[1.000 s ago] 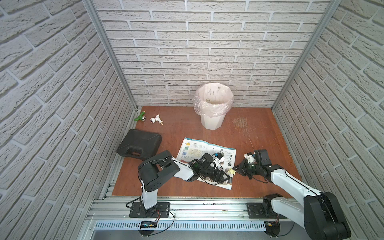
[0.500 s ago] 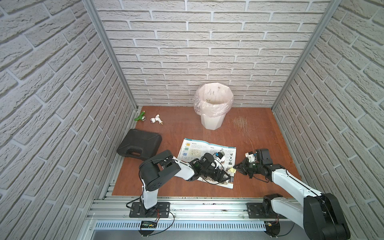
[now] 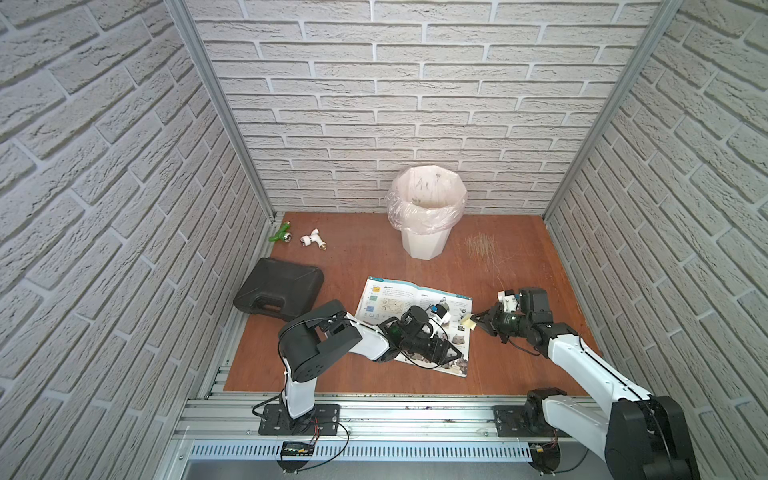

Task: Peel off the used sticky note
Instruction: Tear off the note from the book, then place the note in the trash bin.

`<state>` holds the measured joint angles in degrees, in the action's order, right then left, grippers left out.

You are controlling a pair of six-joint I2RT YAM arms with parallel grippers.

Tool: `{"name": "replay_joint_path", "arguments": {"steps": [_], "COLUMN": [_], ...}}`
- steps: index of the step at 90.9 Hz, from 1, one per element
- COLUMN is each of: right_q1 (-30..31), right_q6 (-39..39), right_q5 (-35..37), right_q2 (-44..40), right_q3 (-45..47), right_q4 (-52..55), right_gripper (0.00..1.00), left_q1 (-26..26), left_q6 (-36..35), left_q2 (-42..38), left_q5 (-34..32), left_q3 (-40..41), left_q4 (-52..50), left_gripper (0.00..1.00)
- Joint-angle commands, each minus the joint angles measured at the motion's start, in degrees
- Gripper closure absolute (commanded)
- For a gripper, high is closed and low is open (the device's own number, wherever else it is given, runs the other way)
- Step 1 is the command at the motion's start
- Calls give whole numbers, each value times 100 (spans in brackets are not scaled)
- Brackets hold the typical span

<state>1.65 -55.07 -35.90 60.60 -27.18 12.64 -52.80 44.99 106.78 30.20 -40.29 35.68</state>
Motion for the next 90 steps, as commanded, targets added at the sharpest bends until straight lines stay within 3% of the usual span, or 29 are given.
{"name": "replay_joint_path", "arguments": {"steps": [1,24,52,71,90], "right_q1": [-39,-34,7,227,643], "right_q6": [187,551,500,578,904], "right_q5": [80,329,386,502,655], "right_q2": [-182,-261,133,948,2316], "right_q3": [-462,-1628,-2930,-4234,-6090], "right_q4": [90,598,293,197,554], "right_gripper": [97,97,97,96,94], "left_q1": [-51,62,388,593,885], "left_q6": [-19,-192,-9,115,165], "left_q2": [172,-437,-894,-1024,-1405], "left_q5": [-201,-299,-424,-451,-632], "left_q3": [176,-83,-259,-229,69], "left_q4": [-1308,-1719,-1316,-1089,-1021], "left_gripper": [31,26,23,21,20]}}
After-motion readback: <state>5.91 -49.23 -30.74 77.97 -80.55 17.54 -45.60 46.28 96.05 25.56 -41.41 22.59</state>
